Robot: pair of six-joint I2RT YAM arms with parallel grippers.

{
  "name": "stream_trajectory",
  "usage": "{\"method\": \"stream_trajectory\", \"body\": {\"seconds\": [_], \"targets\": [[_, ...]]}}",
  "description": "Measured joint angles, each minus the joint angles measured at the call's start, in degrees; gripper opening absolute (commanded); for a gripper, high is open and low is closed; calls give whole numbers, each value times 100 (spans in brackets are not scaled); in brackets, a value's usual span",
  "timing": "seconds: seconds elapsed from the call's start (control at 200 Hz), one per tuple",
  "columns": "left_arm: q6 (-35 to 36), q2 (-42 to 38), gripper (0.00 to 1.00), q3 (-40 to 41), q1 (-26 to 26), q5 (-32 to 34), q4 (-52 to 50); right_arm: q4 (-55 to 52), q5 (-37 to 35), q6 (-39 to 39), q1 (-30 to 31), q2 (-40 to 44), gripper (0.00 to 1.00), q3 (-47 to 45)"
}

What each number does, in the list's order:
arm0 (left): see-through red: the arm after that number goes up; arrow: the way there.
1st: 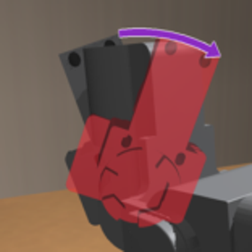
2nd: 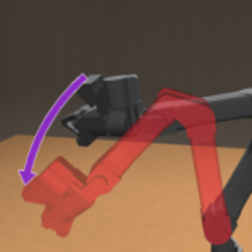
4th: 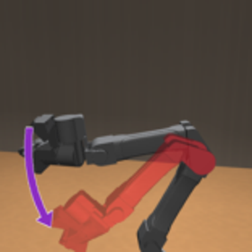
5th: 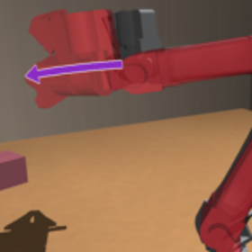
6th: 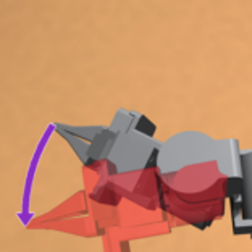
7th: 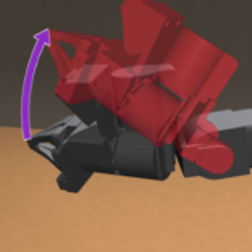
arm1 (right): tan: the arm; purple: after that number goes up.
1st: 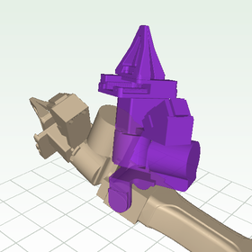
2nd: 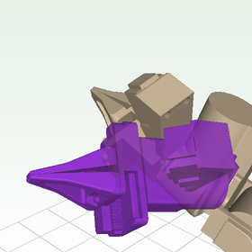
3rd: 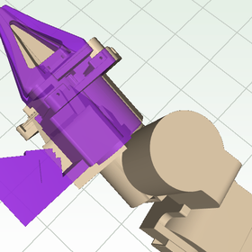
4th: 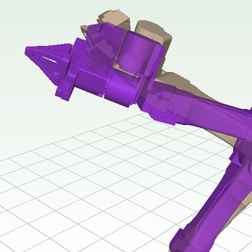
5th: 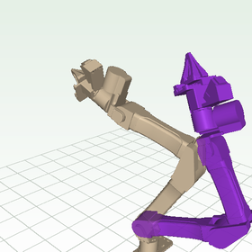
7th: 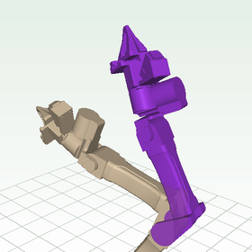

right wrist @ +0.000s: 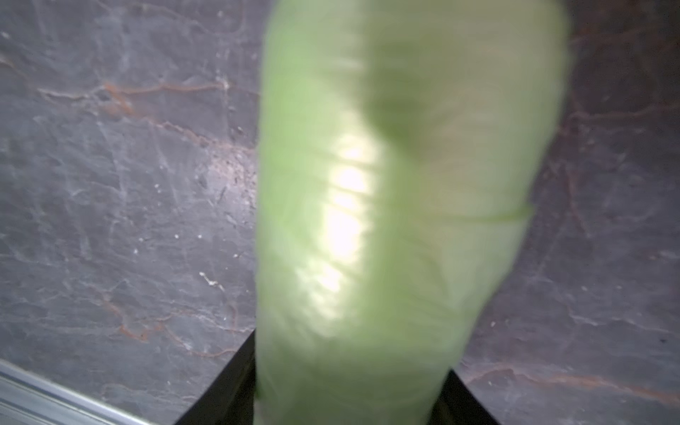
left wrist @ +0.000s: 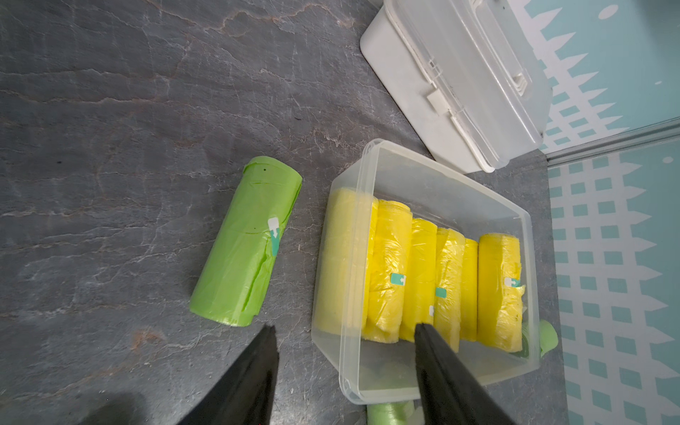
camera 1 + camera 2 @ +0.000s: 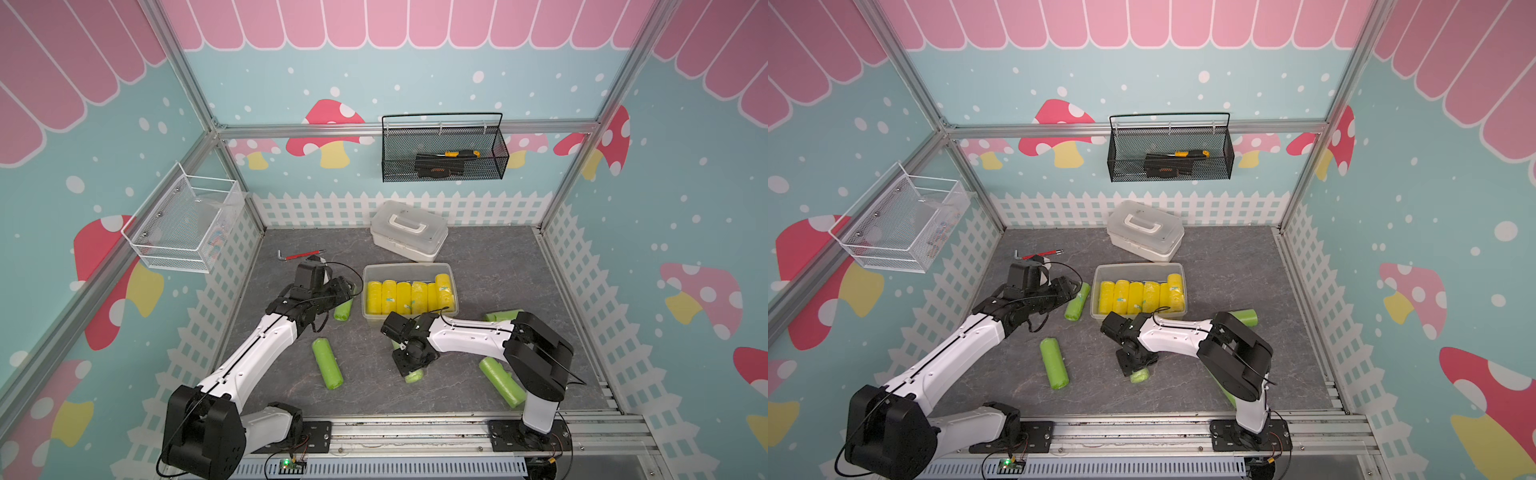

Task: Put the roll of trash bags into the storage box
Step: Pick up the roll of trash bags from the center of the board.

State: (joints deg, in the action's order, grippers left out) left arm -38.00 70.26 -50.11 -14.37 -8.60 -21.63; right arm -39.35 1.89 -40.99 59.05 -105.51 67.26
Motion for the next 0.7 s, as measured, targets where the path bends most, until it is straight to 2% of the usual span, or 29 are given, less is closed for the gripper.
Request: {"method": "stream_trajectory", "body": {"seconds": [0.165,0.4,0.595,0.7], "targets": [[-2,-44,61,0,0,0,0,-2,-37,125,33,0,46,13],[-13,-52,61,0,0,2,0,2,168,481,142,98,46,20],[-13,-50,61,0,0,2,0,20,461,763,181,846,46,57],[-13,-37,61,0,2,2,0,-26,564,922,114,1202,47,411]]}}
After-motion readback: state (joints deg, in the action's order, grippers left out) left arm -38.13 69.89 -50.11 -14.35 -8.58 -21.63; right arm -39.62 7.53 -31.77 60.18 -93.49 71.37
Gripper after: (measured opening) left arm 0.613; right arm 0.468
